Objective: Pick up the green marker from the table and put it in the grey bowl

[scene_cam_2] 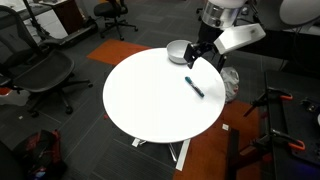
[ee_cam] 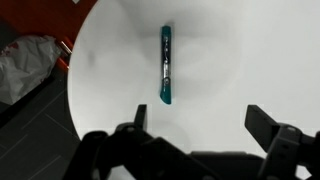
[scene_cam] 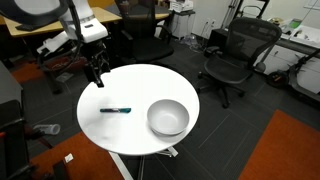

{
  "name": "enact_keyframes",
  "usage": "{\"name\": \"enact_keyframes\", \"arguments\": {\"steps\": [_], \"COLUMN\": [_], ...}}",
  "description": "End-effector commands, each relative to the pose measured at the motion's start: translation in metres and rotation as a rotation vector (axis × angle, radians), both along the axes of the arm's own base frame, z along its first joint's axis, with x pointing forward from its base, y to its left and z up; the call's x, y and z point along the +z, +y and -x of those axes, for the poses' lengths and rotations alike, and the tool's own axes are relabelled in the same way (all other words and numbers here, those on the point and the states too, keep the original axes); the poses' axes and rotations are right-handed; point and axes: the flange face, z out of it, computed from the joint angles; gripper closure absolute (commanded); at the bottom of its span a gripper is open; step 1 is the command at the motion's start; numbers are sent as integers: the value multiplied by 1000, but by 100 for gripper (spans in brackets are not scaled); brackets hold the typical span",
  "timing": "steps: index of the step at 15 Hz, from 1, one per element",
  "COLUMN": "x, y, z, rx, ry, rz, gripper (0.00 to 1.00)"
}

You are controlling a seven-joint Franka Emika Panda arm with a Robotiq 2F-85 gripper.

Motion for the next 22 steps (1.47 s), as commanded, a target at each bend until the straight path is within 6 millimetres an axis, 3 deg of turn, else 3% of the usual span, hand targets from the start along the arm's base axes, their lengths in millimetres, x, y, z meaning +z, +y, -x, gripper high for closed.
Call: {"name": "enact_keyframes", "arguments": {"steps": [1,11,22], "x": [-28,-94,-133], "y": [-8,-33,-43], "z": [-3,-6,-13], "rx": [-60,-98,-77], "ry": [8,44,72], "rz": [-2,-29,-51], "gripper": [0,0,0]}}
